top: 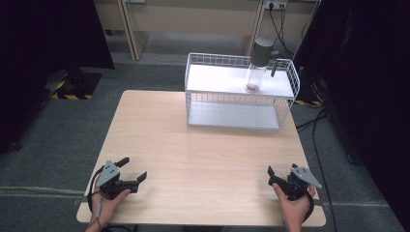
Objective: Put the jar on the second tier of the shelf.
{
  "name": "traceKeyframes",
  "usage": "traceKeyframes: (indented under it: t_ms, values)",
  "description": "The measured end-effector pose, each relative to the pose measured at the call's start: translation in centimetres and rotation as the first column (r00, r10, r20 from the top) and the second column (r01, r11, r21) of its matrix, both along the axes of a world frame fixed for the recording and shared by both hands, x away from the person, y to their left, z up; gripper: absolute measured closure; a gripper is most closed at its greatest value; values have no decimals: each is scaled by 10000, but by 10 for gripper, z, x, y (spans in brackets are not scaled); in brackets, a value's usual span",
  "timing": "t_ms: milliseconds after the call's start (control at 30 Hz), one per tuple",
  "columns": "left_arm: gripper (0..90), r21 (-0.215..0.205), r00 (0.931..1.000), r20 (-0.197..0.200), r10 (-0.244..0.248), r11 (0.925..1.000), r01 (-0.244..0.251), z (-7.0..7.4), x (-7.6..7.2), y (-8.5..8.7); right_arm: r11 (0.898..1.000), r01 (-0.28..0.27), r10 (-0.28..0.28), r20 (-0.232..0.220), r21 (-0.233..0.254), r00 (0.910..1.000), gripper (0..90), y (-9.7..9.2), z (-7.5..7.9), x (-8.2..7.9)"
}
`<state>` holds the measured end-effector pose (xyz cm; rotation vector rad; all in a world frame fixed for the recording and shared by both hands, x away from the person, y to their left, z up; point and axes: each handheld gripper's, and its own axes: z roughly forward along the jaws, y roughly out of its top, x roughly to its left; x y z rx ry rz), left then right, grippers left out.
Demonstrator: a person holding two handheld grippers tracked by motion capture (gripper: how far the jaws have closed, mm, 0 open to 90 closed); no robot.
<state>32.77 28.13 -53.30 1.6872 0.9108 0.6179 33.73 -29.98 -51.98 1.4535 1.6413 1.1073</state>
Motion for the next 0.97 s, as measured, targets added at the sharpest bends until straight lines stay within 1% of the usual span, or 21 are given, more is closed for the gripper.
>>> traceKeyframes:
  t_ms: [67,133,333,467,967]
  values:
    - [64,-4,10000,-2,1,10000,-1,0,0,0,10000,17,-17,-35,-15,10000,46,0,-1,-1]
    - [64,-1,10000,-9,0,10000,0,0,0,0,10000,39,-39,44,-1,10000,46,0,-1,-1]
    - [63,8,10000,-19,-23,10000,23,0,0,0,9999,83,-84,79,134,9999,46,-2,-1,-2]
    - [64,-13,10000,-32,-35,10000,35,0,0,0,9999,81,-83,136,112,9999,46,-2,-2,-3]
    - [64,-80,10000,-75,-35,10000,34,0,1,1,9992,131,-136,115,379,9998,46,-4,-2,-2]
